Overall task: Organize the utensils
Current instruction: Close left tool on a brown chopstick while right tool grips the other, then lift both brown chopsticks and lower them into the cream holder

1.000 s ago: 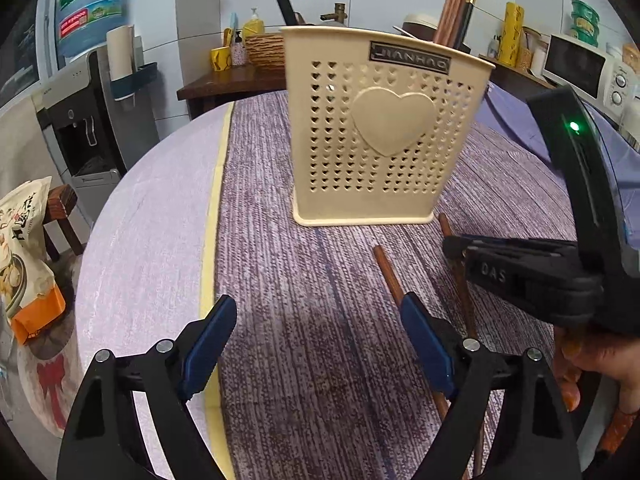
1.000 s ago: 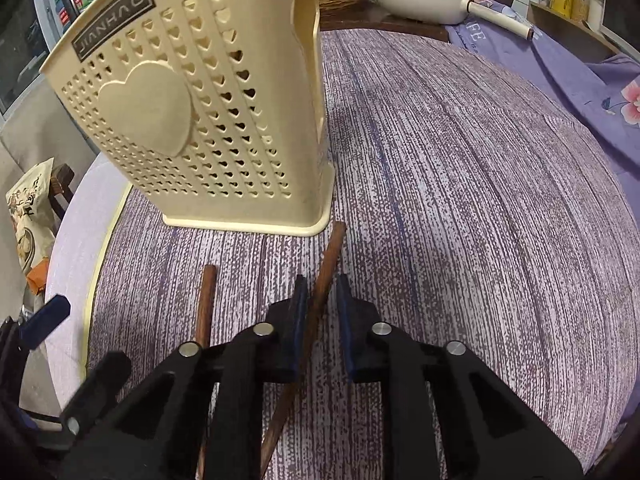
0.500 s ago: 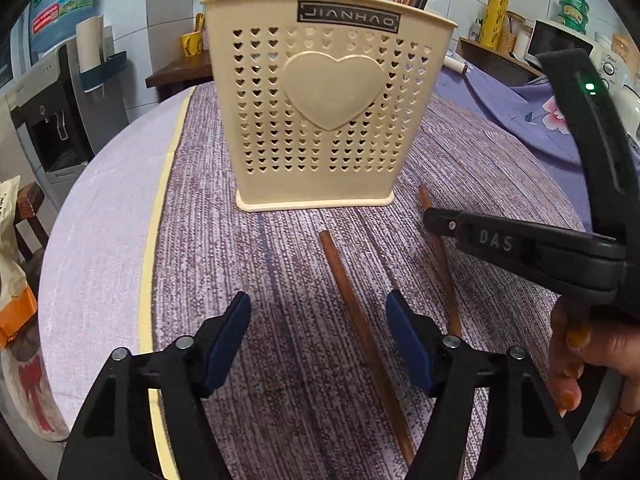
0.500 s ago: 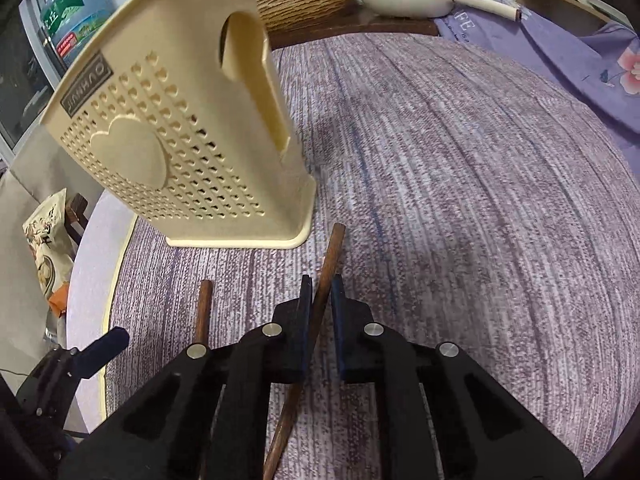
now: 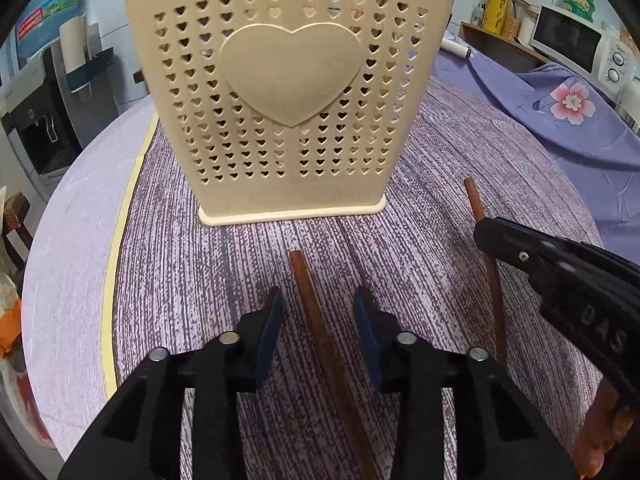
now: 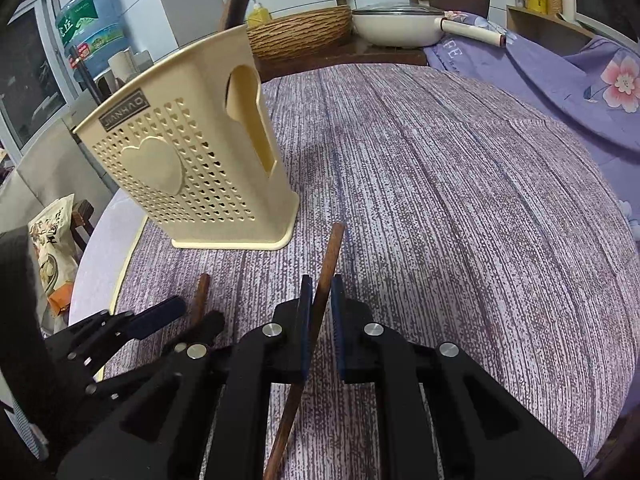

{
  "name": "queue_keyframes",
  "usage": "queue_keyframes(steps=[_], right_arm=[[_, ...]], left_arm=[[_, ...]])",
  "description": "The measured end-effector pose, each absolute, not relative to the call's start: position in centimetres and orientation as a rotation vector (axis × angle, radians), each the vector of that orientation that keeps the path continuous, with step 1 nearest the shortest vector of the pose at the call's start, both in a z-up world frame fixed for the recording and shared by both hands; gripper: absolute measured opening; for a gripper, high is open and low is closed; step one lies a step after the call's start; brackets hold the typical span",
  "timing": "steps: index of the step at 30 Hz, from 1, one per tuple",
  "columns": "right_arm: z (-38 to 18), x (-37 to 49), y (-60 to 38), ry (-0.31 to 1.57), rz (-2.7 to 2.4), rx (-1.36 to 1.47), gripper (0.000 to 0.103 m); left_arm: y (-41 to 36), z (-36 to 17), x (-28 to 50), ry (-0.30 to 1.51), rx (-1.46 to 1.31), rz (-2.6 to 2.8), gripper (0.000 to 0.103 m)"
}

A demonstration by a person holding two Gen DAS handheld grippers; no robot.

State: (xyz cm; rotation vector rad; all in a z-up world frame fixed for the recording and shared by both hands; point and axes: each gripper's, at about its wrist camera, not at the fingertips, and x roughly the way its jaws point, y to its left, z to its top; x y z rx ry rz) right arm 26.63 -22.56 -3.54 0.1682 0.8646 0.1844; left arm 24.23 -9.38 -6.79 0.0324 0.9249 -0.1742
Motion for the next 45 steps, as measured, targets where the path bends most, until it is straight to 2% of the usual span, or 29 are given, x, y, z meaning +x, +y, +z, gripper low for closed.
queue_keyframes(steps=[5, 22, 30, 45], right_arm=[[-3.2, 26.0, -22.3, 0.854, 0.202, 0.173, 0.01], [-2.6, 25.1, -23.1, 0.819, 0.243, 0.207, 0.01], [-0.8, 24.1, -23.4, 0.771, 0.321, 0.254, 0.009], [6.1, 19.9, -23.2, 0.648, 0.465, 0.286, 0.008]], left_arm=[[-9.7, -6.8, 24.8, 0.925, 0.056, -0.165, 0.01], [-8.5, -6.0, 24.2, 0.904, -0.023, -0.198, 0.009], [-6.8, -2.0, 21.6, 0.808, -0.073, -0.242, 0.008], [-4.4, 5.7, 17.2, 0.632, -0.12, -0.308, 0.007]])
